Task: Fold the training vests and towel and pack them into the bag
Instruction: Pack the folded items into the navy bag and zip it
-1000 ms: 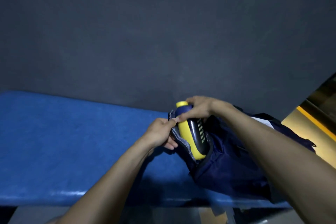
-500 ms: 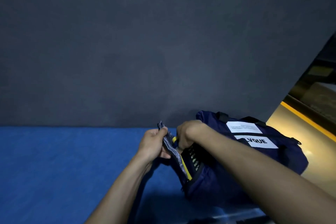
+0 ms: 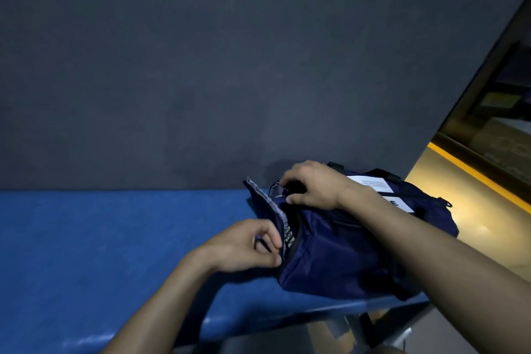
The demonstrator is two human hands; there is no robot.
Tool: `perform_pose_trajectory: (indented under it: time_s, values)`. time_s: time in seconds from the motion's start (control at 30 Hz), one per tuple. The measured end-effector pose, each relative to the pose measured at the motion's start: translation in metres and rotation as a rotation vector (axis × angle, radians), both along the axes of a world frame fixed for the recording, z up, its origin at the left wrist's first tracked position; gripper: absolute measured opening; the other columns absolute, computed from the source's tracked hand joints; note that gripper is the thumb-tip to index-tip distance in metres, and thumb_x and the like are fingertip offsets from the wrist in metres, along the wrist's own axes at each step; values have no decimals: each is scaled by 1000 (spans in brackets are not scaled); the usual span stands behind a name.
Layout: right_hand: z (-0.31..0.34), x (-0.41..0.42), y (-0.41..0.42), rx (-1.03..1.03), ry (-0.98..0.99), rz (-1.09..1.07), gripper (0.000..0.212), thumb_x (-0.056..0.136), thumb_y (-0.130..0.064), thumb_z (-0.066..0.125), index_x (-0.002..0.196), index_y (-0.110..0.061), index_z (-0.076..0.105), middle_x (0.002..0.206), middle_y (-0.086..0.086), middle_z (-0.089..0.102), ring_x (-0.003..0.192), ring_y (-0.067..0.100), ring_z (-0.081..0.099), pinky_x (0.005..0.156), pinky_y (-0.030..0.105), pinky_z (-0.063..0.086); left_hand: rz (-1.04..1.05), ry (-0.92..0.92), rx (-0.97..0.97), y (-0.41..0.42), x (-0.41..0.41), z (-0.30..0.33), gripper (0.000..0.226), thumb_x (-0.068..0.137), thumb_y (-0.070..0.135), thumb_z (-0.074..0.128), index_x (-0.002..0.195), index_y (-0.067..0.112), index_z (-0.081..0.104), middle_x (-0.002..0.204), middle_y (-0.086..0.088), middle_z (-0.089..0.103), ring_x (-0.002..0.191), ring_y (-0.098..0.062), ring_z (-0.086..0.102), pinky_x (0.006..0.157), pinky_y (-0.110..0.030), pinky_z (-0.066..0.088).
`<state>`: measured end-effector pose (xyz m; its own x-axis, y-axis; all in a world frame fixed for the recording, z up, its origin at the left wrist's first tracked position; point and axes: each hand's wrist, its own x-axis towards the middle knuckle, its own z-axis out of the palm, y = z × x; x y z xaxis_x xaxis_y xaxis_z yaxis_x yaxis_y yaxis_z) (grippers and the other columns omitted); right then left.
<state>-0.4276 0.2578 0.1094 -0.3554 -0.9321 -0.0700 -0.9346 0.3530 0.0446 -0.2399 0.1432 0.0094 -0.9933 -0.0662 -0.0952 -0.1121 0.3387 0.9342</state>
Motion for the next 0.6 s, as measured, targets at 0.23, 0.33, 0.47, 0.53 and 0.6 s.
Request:
perform_pose_trajectory:
  time_s: [0.23,0.33,0.47,0.53,0.6]
  values:
    - [-21,18,42,-236,-67,45,26,92,-37,66,116,-26,68,117,-5,62,110,23,56,98,44,47,162,118,-676,35,4,-28,45,77,51,80,98,32,44,91,16,62,81,-10,59,75,-38,52]
    - [-30,28,55,-247,-102,74,27,94,-36,65,118,-23,68,119,-4,62,111,22,56,98,42,47,207,157,-682,43,4,-38,37,86,35,77,98,30,43,88,12,63,80,-15,59,75,-40,52]
    - [-39,35,68,-250,-150,69,33,95,-38,63,124,-21,66,122,-3,60,114,20,54,103,36,44,217,216,-673,47,9,-37,19,91,22,64,101,25,48,90,6,65,82,-22,60,76,-41,52]
    - [-40,36,71,-259,-179,54,39,93,-42,58,125,-22,65,124,-4,60,116,19,54,105,36,43,209,235,-838,49,10,-37,7,93,23,55,99,20,52,98,-1,64,89,-28,61,74,-42,50]
    - [-41,36,73,-269,-204,43,41,92,-43,56,126,-21,64,125,-4,59,117,17,55,106,34,43,225,330,-1039,50,13,-36,7,94,25,57,94,18,57,96,-3,60,90,-29,60,65,-42,50]
